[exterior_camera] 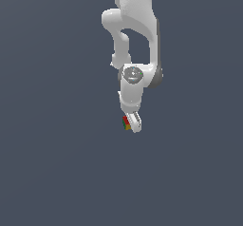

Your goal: Pick up the object and move it to a goal position.

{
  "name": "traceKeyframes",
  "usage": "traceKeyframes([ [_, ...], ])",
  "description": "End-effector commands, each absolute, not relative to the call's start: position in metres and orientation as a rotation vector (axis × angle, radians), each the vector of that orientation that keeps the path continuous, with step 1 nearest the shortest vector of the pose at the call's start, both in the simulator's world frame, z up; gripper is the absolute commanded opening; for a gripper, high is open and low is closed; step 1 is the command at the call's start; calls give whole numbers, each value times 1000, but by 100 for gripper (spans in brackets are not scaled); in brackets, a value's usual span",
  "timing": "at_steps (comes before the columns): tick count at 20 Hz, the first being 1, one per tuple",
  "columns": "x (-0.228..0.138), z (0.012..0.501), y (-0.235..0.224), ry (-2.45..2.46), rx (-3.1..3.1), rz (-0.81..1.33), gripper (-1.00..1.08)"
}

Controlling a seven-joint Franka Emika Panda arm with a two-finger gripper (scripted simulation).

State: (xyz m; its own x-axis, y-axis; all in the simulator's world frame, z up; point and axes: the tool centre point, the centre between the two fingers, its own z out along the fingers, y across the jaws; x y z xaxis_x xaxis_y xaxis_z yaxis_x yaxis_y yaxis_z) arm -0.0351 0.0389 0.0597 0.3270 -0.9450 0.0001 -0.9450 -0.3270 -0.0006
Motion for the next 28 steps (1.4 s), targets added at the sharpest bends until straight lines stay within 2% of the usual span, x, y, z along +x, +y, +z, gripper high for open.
traceKeyframes([
  [1,-36,47,39,1824,-2558,0,100],
  [8,-35,33,39,1825,-2557,0,100],
  [9,-35,33,39,1825,-2557,0,-100],
  [21,-34,35,39,1825,-2556,-1,-100],
  [28,-21,51,37,1825,-2557,-1,-100],
])
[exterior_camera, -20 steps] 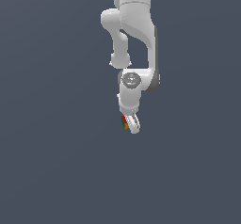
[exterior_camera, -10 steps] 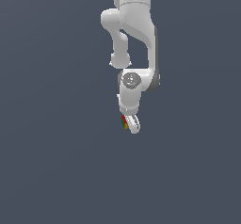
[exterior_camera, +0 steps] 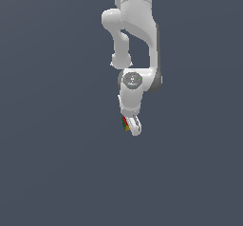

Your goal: Pick up the object and move it to a goal position.

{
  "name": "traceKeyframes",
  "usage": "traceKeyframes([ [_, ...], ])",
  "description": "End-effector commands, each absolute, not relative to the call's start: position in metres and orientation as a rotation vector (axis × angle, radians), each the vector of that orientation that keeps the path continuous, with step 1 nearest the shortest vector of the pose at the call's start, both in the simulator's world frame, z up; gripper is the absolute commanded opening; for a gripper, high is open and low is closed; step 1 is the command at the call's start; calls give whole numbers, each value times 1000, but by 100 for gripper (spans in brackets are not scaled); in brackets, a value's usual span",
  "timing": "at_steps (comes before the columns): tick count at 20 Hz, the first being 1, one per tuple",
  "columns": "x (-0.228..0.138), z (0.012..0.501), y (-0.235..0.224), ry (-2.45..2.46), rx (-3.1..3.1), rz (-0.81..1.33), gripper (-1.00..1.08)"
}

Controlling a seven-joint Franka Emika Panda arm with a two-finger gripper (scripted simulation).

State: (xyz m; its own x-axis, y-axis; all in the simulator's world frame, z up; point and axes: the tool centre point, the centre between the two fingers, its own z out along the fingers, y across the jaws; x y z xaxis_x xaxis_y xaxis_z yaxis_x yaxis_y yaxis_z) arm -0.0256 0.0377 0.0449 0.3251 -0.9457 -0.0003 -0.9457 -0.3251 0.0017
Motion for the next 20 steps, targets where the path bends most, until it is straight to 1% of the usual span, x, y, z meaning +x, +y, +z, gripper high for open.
traceKeyframes([
  [1,-18,55,37,-1825,2557,1,-100],
  [7,8,86,33,-1825,2556,2,-100],
  [20,77,166,25,-1825,2556,3,-100],
])
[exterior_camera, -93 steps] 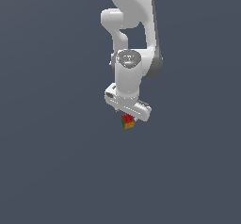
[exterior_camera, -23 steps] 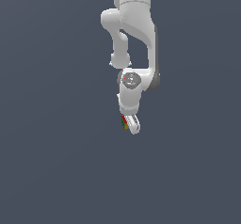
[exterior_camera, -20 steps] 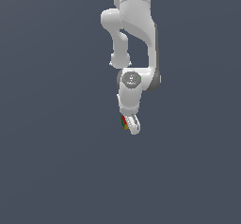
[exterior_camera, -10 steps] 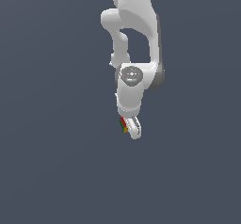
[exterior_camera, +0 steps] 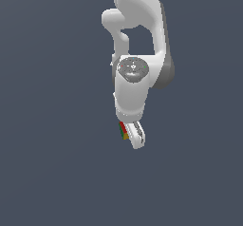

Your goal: Pick up the object and move it to a goal position.

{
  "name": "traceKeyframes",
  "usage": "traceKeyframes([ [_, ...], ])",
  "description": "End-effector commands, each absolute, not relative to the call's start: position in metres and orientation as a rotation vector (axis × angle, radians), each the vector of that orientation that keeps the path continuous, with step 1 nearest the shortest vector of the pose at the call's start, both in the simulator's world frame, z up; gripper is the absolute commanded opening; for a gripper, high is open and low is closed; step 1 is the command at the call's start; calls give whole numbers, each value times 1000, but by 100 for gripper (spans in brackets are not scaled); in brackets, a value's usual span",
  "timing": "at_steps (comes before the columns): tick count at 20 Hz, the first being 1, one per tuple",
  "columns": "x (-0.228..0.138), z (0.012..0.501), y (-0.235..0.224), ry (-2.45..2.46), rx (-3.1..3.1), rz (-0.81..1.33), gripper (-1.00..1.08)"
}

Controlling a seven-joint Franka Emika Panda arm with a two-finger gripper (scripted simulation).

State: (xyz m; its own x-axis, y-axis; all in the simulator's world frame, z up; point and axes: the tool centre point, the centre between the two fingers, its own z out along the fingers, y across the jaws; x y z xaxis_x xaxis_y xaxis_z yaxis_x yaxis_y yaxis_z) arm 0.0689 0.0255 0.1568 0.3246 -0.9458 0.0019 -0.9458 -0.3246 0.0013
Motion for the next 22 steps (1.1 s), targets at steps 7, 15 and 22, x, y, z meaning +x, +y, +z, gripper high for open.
traceKeyframes([
  [7,106,199,22,-1824,2556,2,-100],
  [15,131,225,19,-1824,2557,0,-100],
  [22,141,236,18,-1824,2557,0,-100],
])
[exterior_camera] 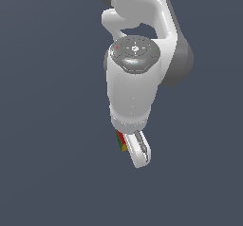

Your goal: Pick up the object and move it to a goal position.

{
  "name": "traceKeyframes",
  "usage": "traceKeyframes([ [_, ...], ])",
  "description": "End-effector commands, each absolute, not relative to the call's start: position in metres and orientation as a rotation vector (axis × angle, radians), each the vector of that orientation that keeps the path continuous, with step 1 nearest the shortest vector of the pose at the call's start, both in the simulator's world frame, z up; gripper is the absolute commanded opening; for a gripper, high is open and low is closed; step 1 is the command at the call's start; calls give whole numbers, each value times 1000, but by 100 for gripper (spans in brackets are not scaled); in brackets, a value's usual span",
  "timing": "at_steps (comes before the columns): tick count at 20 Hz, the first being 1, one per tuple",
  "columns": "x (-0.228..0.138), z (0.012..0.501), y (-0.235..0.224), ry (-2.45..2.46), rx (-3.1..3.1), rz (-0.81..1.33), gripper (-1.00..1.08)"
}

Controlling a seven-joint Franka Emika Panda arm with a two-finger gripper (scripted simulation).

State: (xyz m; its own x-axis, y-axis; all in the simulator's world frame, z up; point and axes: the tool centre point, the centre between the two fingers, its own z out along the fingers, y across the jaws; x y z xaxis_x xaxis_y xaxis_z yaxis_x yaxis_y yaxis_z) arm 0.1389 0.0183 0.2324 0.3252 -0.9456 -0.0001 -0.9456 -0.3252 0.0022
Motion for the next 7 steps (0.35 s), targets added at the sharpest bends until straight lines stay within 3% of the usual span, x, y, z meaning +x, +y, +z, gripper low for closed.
traceKeyframes([
  [1,142,236,18,-1824,2557,0,-100],
  [7,144,238,18,-1824,2557,0,-100],
])
